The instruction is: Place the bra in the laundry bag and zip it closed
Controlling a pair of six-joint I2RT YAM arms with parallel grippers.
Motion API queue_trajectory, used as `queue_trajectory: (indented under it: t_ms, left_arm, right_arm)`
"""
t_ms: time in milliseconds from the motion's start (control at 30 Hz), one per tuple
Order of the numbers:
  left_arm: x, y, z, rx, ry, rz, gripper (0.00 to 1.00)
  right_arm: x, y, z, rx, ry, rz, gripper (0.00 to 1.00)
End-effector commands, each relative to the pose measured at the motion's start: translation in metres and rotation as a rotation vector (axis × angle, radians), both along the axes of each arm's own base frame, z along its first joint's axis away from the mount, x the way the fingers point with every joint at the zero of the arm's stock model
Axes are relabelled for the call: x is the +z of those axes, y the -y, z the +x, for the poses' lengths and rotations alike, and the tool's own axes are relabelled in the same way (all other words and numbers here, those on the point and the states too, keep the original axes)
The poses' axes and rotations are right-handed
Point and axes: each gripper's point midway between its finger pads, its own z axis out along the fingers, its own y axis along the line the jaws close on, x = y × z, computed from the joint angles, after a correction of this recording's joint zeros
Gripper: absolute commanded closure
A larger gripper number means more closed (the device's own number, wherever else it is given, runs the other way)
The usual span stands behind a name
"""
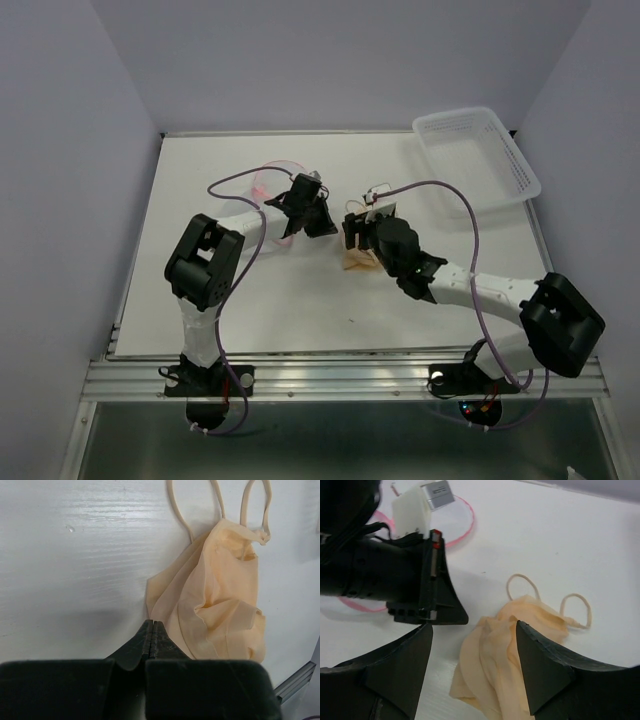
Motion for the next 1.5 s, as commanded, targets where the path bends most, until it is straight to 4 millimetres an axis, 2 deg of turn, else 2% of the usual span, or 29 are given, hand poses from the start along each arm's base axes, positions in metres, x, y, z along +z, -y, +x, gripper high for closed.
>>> queue_trajectory:
  t_ms: [0, 33, 100, 133, 200, 233, 267, 300, 367, 500, 533, 600, 733, 800, 933, 1067, 1167, 1200, 1267, 1300, 1333, 1367, 1467]
  left_arm:
    - [0.032, -0.001, 0.006, -0.004, 0.074, -0.032, 1.0]
    - [0.035, 0.0, 0.003, -0.02, 0.08, -0.034, 1.0]
    - [0.033, -0.001, -0.004, -0.043, 0.074, -0.037, 1.0]
    - [0.036, 0.002, -0.009, -0.073, 0.076, -0.053, 1.0]
    - [0.031, 0.002, -0.019, -0.097, 0.055, -0.062, 1.0]
    - [0.028, 0.001, -0.023, -0.104, 0.043, -0.062, 1.0]
    - [0.026, -0.001, -0.025, -0.099, 0.034, -0.056, 1.0]
    - [0.022, -0.005, -0.029, -0.094, 0.021, -0.052, 1.0]
    - [0.02, -0.005, -0.035, -0.093, 0.006, -0.064, 0.98]
    - [0.033, -0.002, -0.039, -0.103, 0.029, -0.106, 0.95]
    - [0.039, -0.001, -0.039, -0.104, 0.041, -0.117, 0.94]
    - [0.043, -0.001, -0.041, -0.103, 0.049, -0.13, 0.89]
    - [0.049, 0.011, -0.049, -0.152, 0.066, -0.158, 0.87]
    - [0.047, 0.018, -0.055, -0.182, 0.063, -0.162, 0.85]
    - [0.029, 0.024, -0.065, -0.199, 0.022, -0.152, 0.85]
    - [0.021, 0.028, -0.072, -0.198, -0.002, -0.155, 0.85]
    - [0.016, 0.03, -0.074, -0.2, -0.012, -0.152, 0.85]
    - [0.012, 0.029, -0.076, -0.2, -0.02, -0.148, 0.85]
    - [0.01, 0.031, -0.077, -0.205, -0.026, -0.147, 0.86]
    - [0.008, 0.031, -0.077, -0.204, -0.03, -0.144, 0.86]
    - [0.006, 0.031, -0.078, -0.208, -0.03, -0.141, 0.86]
    - [0.004, 0.031, -0.079, -0.21, -0.035, -0.137, 0.87]
    - [-0.005, 0.031, -0.079, -0.209, -0.048, -0.121, 0.93]
  right_arm:
    - [0.007, 0.031, 0.027, -0.197, -0.072, 0.035, 0.27]
    - [0.014, 0.037, 0.038, -0.223, -0.084, 0.068, 0.27]
    - [0.003, 0.035, 0.04, -0.198, -0.164, 0.089, 0.27]
    - [0.009, 0.031, 0.045, -0.18, -0.168, 0.093, 0.27]
    - [-0.009, 0.027, 0.046, -0.168, -0.228, 0.033, 0.27]
    - [-0.012, 0.023, 0.047, -0.159, -0.245, 0.021, 0.28]
    - [-0.007, 0.017, 0.051, -0.148, -0.249, 0.023, 0.29]
    - [-0.02, 0.014, 0.05, -0.133, -0.292, -0.003, 0.29]
    - [-0.028, 0.005, 0.052, -0.1, -0.322, -0.023, 0.29]
    - [-0.039, -0.004, 0.055, -0.081, -0.36, -0.046, 0.31]
    - [-0.051, -0.003, 0.055, -0.084, -0.389, -0.074, 0.31]
    - [-0.058, -0.001, 0.058, -0.104, -0.398, -0.098, 0.33]
    - [-0.079, 0.008, 0.066, -0.162, -0.414, -0.168, 0.37]
    - [-0.084, 0.007, 0.067, -0.164, -0.424, -0.181, 0.38]
    - [-0.095, 0.006, 0.068, -0.169, -0.448, -0.192, 0.43]
    - [-0.108, 0.018, 0.068, -0.223, -0.462, -0.249, 0.47]
    - [-0.113, 0.023, 0.066, -0.239, -0.475, -0.274, 0.55]
    - [-0.115, 0.023, 0.065, -0.236, -0.48, -0.274, 0.62]
    - [-0.114, 0.022, 0.065, -0.235, -0.48, -0.268, 0.71]
    - [-0.113, 0.021, 0.065, -0.232, -0.479, -0.265, 0.83]
    - [-0.11, 0.02, 0.066, -0.23, -0.476, -0.26, 0.88]
    - [-0.108, 0.019, 0.066, -0.224, -0.473, -0.255, 0.99]
    - [-0.089, 0.013, 0.066, -0.192, -0.45, -0.221, 0.99]
